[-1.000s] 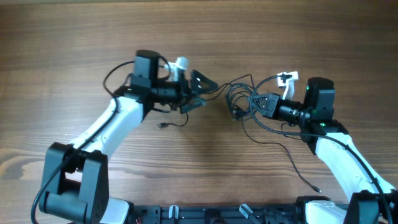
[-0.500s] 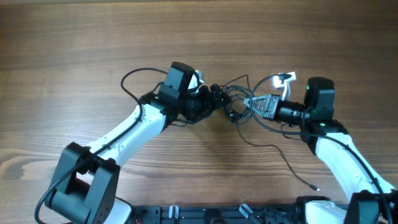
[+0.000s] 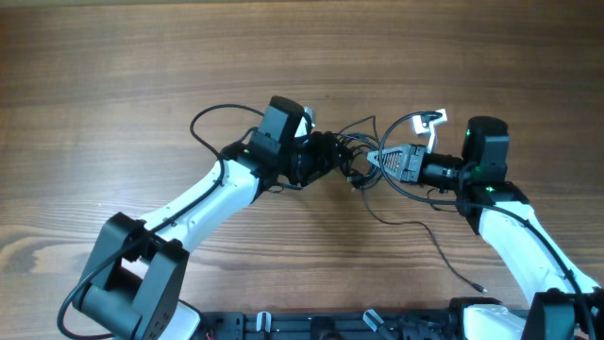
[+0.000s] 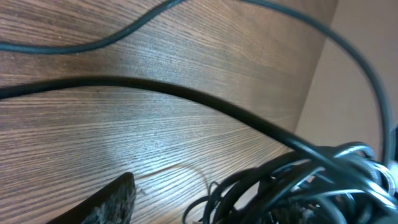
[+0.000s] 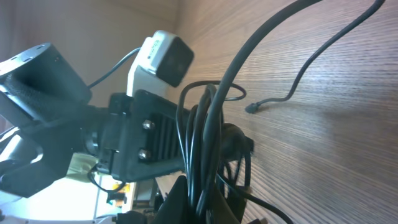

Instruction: Untangle cables

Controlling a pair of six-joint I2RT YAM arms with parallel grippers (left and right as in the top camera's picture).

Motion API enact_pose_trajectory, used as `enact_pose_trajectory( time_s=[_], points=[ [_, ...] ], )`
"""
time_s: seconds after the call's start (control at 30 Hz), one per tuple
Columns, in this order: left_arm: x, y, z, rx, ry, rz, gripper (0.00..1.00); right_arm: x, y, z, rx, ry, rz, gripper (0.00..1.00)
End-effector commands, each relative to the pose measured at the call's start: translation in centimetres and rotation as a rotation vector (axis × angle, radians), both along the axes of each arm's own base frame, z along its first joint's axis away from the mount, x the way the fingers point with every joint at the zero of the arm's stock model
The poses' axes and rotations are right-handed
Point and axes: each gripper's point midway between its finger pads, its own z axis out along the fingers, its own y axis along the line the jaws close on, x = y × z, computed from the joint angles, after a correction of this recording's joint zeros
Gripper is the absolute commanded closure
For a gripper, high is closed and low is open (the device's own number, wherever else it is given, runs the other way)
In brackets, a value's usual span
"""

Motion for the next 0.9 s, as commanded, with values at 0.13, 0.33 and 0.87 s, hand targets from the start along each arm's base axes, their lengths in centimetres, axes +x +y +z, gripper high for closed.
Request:
enact_pose_trajectory(
  time_s=[0.13,0.33,0.87],
  points=[
    [-1.8,-1.7,-0.2,-0.023,0.021,-0.075,0.22,0.3,-0.1,-0.2,-0.005,0.012,-0.021,0.96],
    [-1.3,-2.1,1.8,-0.125,-0.051,-0.168,0.19,0.3,-0.1,-0.2,0.017,0.065,-0.035,0.95],
    [-0.5,-1.8,-1.3,0.121,-0.170,-0.081,0.94,-1.7,1.1,2.1,0.158,0.137,0.087,0.95]
  ],
)
